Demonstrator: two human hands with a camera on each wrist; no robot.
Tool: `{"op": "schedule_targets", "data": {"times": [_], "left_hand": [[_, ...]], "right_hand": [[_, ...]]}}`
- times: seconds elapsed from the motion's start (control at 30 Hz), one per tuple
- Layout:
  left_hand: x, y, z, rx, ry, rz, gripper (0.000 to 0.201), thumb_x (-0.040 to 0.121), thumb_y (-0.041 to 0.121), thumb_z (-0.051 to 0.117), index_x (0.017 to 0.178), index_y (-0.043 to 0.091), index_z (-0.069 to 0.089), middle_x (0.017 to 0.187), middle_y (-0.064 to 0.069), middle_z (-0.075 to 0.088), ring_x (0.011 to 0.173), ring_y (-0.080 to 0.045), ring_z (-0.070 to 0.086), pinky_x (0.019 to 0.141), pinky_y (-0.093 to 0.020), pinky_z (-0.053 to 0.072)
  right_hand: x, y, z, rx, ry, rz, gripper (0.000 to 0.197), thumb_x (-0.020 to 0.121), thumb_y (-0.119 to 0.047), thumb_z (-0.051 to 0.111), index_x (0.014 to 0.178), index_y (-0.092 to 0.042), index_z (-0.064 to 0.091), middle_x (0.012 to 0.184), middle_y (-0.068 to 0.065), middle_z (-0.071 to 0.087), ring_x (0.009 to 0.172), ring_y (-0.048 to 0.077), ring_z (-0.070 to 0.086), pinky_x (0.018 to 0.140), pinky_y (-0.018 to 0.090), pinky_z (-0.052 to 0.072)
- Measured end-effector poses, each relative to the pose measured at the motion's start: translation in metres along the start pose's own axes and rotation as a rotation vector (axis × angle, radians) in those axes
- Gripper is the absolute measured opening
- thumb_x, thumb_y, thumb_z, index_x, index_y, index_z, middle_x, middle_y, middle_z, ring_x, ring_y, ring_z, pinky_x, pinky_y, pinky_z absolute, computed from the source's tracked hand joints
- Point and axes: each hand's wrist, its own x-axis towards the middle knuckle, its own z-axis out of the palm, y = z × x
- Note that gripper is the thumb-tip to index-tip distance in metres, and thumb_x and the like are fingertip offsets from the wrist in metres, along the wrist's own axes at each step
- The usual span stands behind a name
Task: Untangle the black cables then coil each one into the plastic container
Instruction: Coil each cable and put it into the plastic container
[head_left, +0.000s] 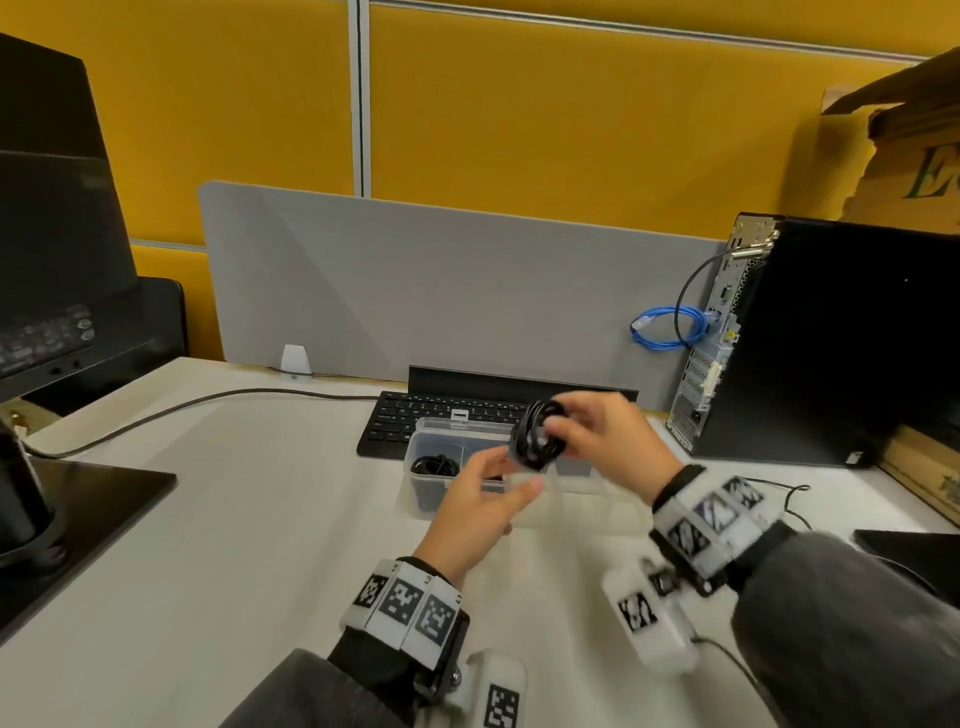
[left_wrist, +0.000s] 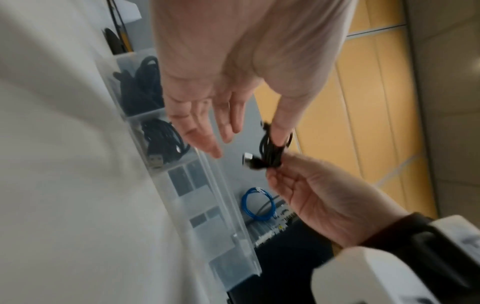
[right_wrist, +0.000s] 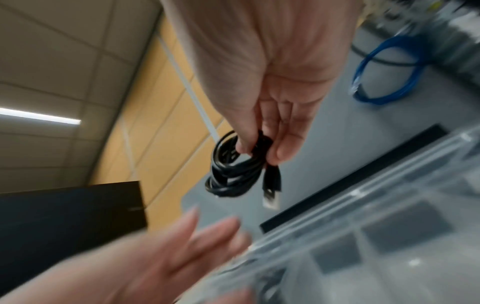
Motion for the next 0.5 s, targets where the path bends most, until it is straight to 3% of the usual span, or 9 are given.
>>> {"op": "schedule_targets", "data": {"times": [0.07,0.17,0.27,0.33,0.43,0.5], "left_hand": [[0.005,-0.006,-0.008,0.087,0.034,-0.028,0.035,0.092,0.023,0.056,0.126,0.024,0.048,0.125,0.006,0.052,0.106,-0.013,0.056,0.087,-0.029,0.049],[0.010,-0.014,-0.015,0.231,0.035,0.003,0.022,0.094,0.015,0.050,0.114,0.026,0.053,0.122,0.003,0.052,0.101,-0.007,0.053,0.095,-0.028,0.045],[0.013,-0.018,-0.016,0.287,0.051,0.042,0.023,0.095,0.011,0.047,0.107,0.029,0.056,0.116,0.007,0.054,0.100,-0.005,0.053,0.094,-0.028,0.046],[0.015,-0.020,-0.016,0.298,0.070,0.054,0.024,0.095,0.011,0.047,0.107,0.028,0.058,0.113,0.008,0.056,0.097,-0.003,0.054,0.092,-0.027,0.047],[0.016,-0.021,-0.016,0.300,0.083,0.056,0.024,0.095,0.012,0.047,0.109,0.026,0.060,0.110,0.008,0.056,0.095,-0.004,0.055,0.088,-0.025,0.048],[0.017,-0.021,-0.017,0.303,0.092,0.063,0.025,0.096,0.012,0.046,0.109,0.027,0.062,0.109,0.009,0.058,0.091,-0.003,0.057,0.082,-0.021,0.049]], "right_hand": [[0.021,0.012,-0.004,-0.005,-0.029,0.149,0.020,0.091,-0.014,0.058,0.107,-0.007,0.066,0.088,0.007,0.070,0.073,0.015,0.065,0.076,0.032,0.057],[0.035,0.024,0.010,-0.213,-0.144,0.249,0.014,0.092,-0.018,0.057,0.099,-0.010,0.066,0.091,0.011,0.070,0.076,0.019,0.067,0.074,0.030,0.057],[0.042,0.026,0.029,-0.351,-0.266,0.271,0.018,0.093,-0.021,0.054,0.098,-0.008,0.064,0.077,0.006,0.063,0.063,0.014,0.059,0.063,0.024,0.052],[0.046,0.025,0.038,-0.504,-0.350,0.261,0.026,0.094,-0.023,0.052,0.106,-0.003,0.063,0.081,0.008,0.060,0.072,0.019,0.057,0.064,0.026,0.044],[0.049,0.025,0.046,-0.696,-0.444,0.231,0.029,0.095,-0.019,0.046,0.114,0.000,0.058,0.103,0.018,0.061,0.095,0.030,0.059,0.070,0.026,0.039],[0.051,0.026,0.049,-0.754,-0.476,0.227,0.028,0.095,-0.015,0.044,0.116,0.000,0.056,0.095,0.014,0.056,0.086,0.027,0.055,0.069,0.026,0.039]]}}
